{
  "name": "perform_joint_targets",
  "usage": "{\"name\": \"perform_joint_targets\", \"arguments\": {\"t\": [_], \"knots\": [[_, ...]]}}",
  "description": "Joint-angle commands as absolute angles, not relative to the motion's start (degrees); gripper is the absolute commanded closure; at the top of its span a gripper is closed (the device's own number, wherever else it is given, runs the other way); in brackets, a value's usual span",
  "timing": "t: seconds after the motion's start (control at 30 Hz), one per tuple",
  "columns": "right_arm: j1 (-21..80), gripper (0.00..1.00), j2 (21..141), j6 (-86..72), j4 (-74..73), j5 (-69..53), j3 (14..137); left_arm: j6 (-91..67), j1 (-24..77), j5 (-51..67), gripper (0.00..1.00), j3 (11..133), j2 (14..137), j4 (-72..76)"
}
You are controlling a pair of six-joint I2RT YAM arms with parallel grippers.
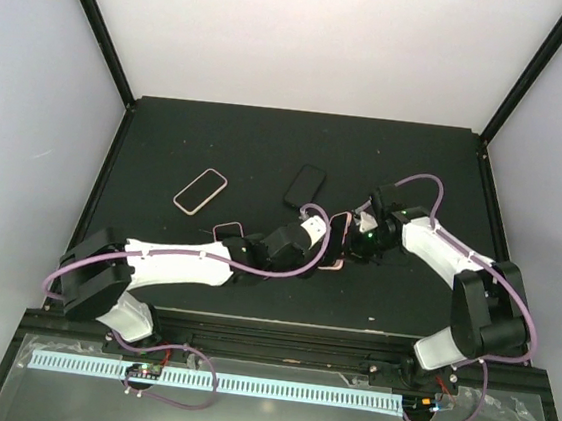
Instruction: Take the phone out of the phone case
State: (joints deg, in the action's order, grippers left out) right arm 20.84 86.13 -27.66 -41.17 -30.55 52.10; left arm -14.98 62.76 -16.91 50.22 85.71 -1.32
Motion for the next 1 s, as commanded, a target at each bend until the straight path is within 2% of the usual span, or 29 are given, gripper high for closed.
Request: {"name": "perform_joint_targets", "arguments": {"t": [0.0,0.2,0.57,0.8,0.97], "knots": [[20.6,0.99,87.4,-29.2,-39.4,-30.8,54.8,-14.8,63.0,-20.2,0.32,55.0,88.3,-2.5],[20.6,0.99,89.4,-29.1,-40.8,-26.8,54.9,-16.7,63.5,-20.5,0.31,57.0,92.4,-3.0],[20.6,0.99,92.9,-29.3,-40.9,-29.7,57.7,-15.1,65.1,-18.6,0.35,57.3,98.0,3.0],[20.6,0.99,92.8,-29.3,-41.1,-29.4,57.0,-12.1,65.1,-22.9,0.38,58.4,101.5,3.4],[20.6,0.99,92.3,-28.7,-42.0,-29.7,57.4,-11.8,65.1,-22.5,0.37,59.9,103.9,2.9]]}}
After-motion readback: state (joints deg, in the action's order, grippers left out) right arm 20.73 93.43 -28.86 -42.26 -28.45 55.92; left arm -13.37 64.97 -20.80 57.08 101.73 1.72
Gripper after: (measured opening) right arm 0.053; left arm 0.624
